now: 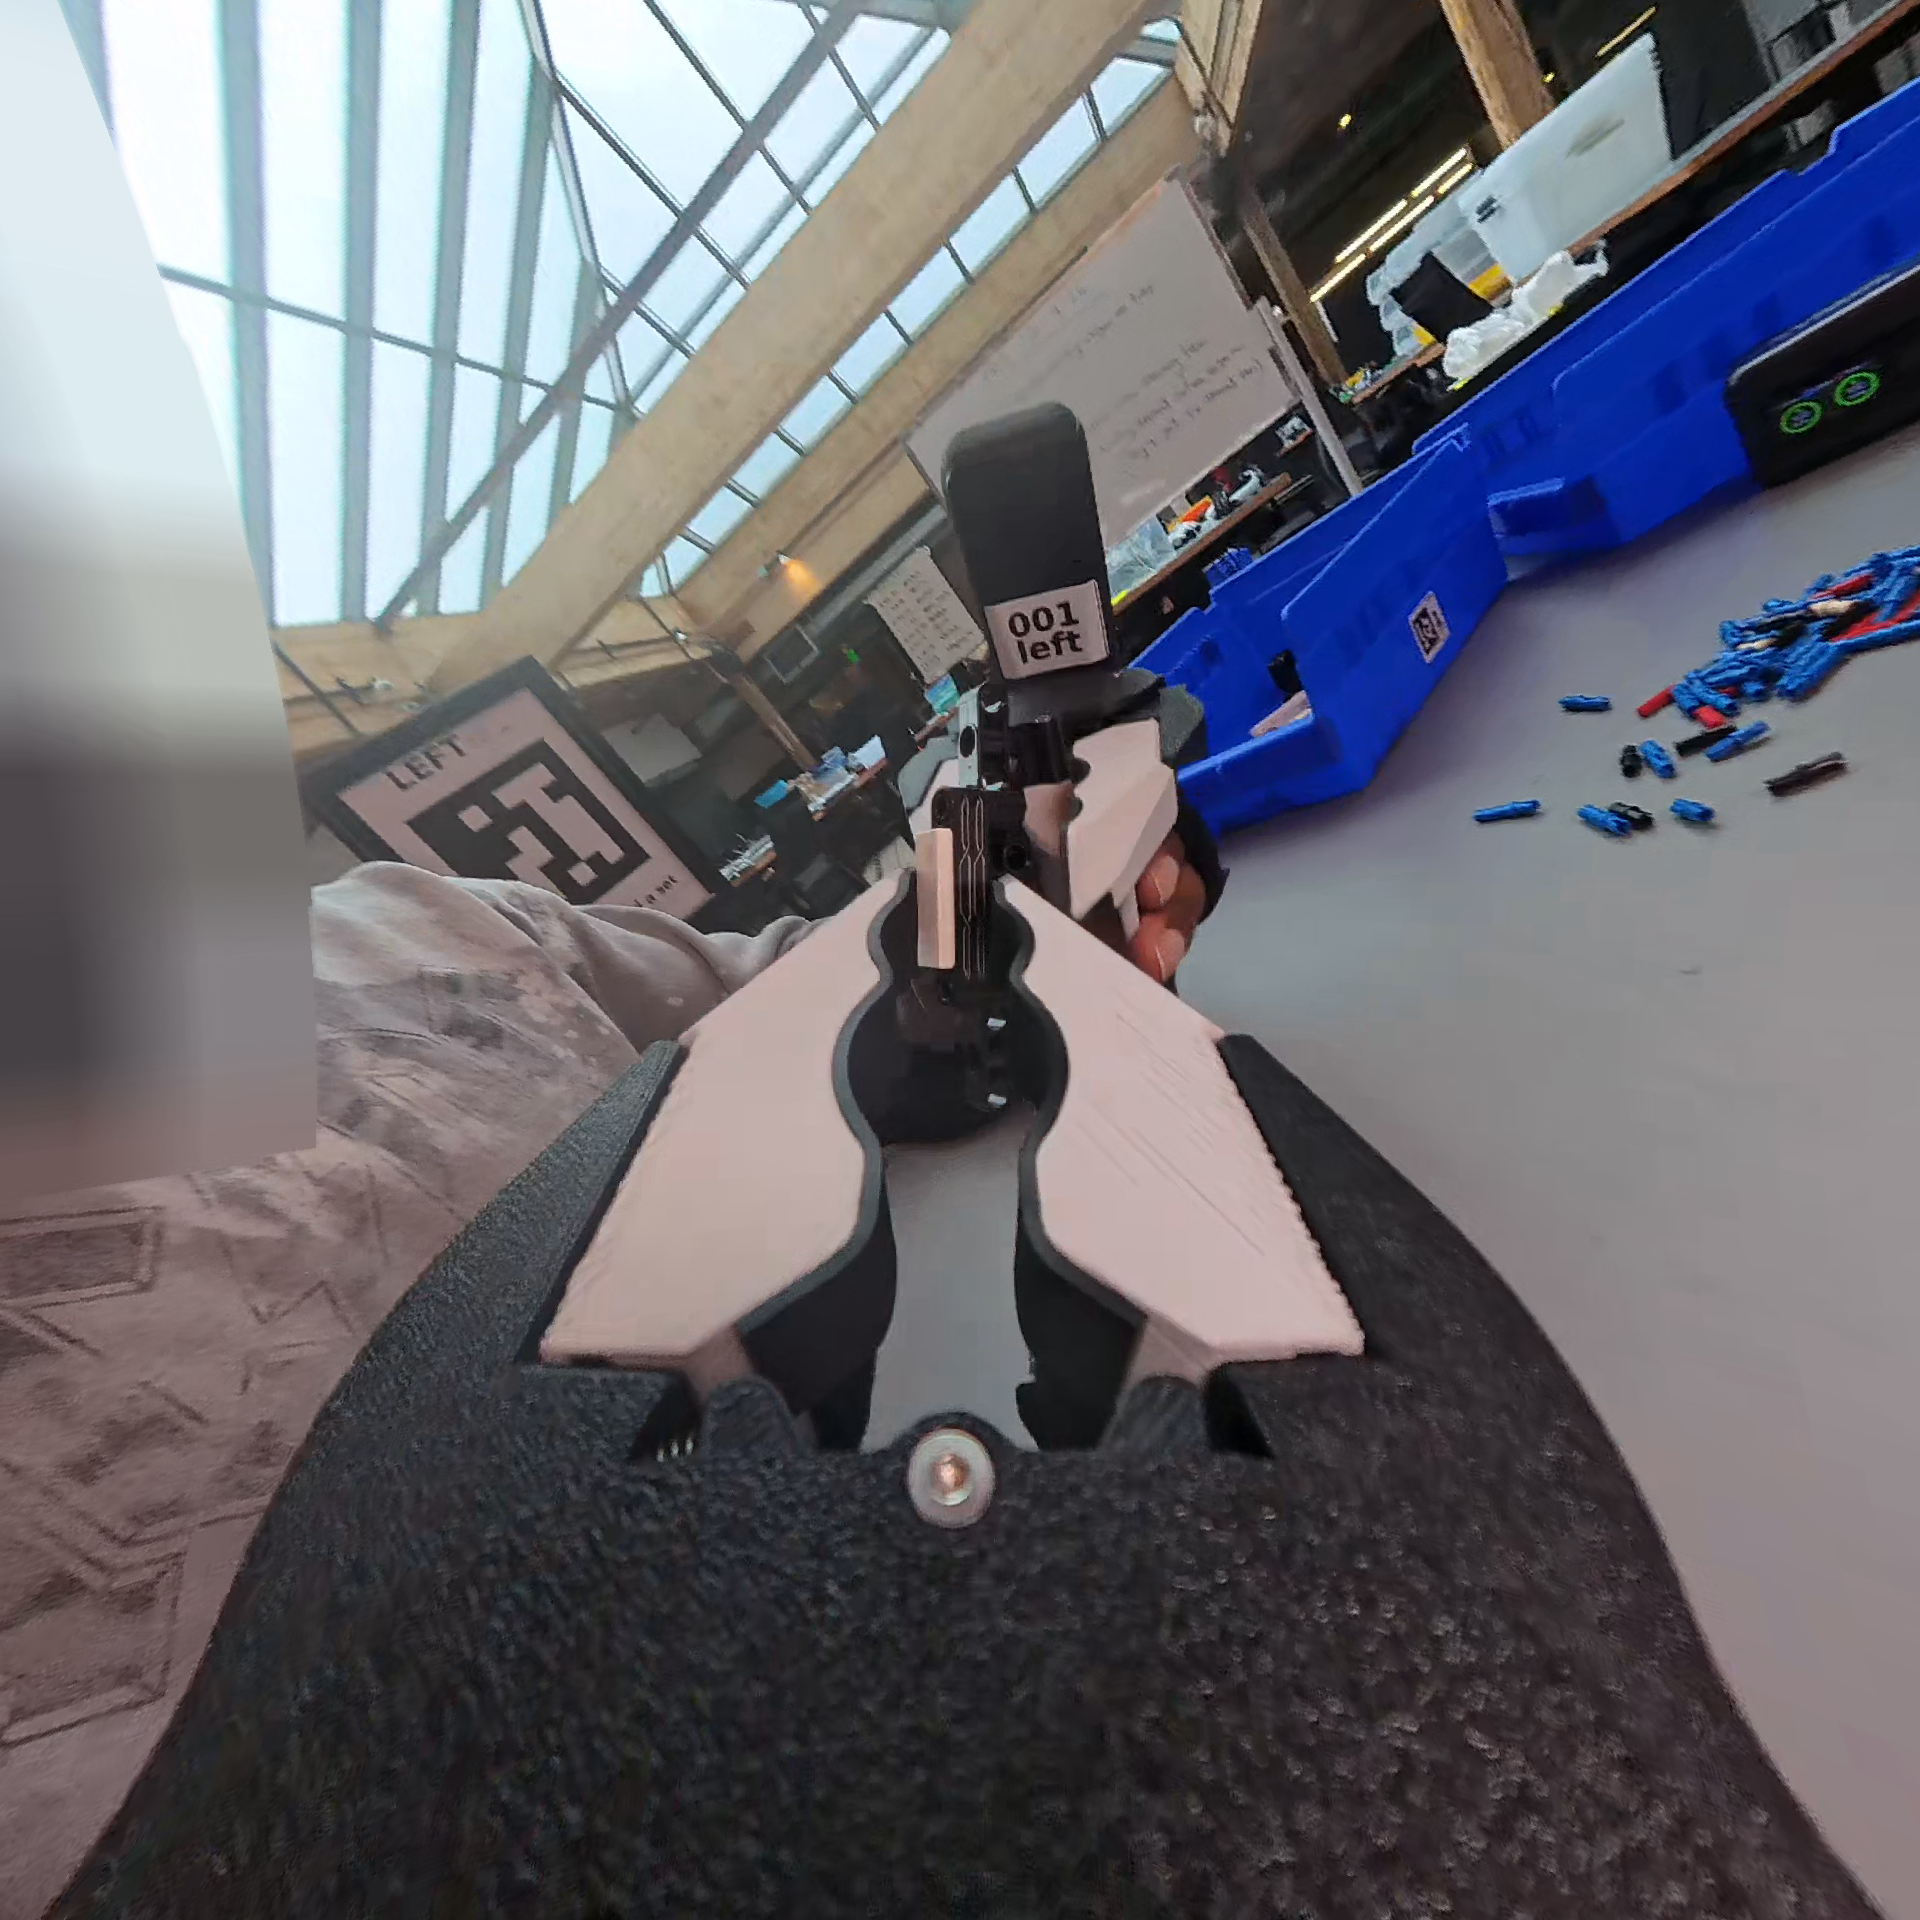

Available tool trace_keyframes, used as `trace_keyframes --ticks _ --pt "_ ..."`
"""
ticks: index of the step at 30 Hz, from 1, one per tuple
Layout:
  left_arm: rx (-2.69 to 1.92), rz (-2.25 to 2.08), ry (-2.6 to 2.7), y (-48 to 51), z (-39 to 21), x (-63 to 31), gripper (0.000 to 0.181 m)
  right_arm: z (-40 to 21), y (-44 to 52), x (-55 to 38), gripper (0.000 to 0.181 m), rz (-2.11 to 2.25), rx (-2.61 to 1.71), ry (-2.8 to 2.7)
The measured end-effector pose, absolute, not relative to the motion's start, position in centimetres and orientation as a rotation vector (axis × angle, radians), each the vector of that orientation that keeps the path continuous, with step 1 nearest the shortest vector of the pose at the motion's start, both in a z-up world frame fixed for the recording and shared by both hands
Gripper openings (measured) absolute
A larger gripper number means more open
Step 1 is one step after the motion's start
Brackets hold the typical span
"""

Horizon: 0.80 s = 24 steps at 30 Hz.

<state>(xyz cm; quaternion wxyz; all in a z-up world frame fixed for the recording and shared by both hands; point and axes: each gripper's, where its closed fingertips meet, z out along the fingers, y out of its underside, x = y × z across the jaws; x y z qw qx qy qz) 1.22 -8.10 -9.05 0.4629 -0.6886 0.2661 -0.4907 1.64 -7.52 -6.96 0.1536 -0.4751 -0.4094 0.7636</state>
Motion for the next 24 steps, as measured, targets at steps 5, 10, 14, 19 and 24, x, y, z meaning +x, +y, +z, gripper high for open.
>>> trace_keyframes --ticks 5,10,14,19,24 --pt "-1.661 -1.301 0.665 -8.9 -8.7 3.1 0.014 -6.4 -8.3 1.8 0.012 2.247 -1.312 -1.171" --pt "-1.618 -1.310 0.586 -8.4 -7.4 2.8 0.008 -5.3 -7.8 2.0 0.013 2.184 -1.232 -1.131" --pt "-1.607 -1.319 0.480 -7.5 -6.6 2.6 0.007 -4.7 -7.0 2.3 0.012 2.083 -1.176 -1.118" --pt "-1.619 -1.188 0.263 -4.8 -7.2 -0.4 0.007 -2.6 -6.8 3.8 0.011 2.201 -1.064 -1.032" --pt "-1.679 -1.071 0.233 -4.4 -8.5 -3.4 0.008 -3.8 -6.9 3.2 0.011 1.983 -1.125 -1.138"
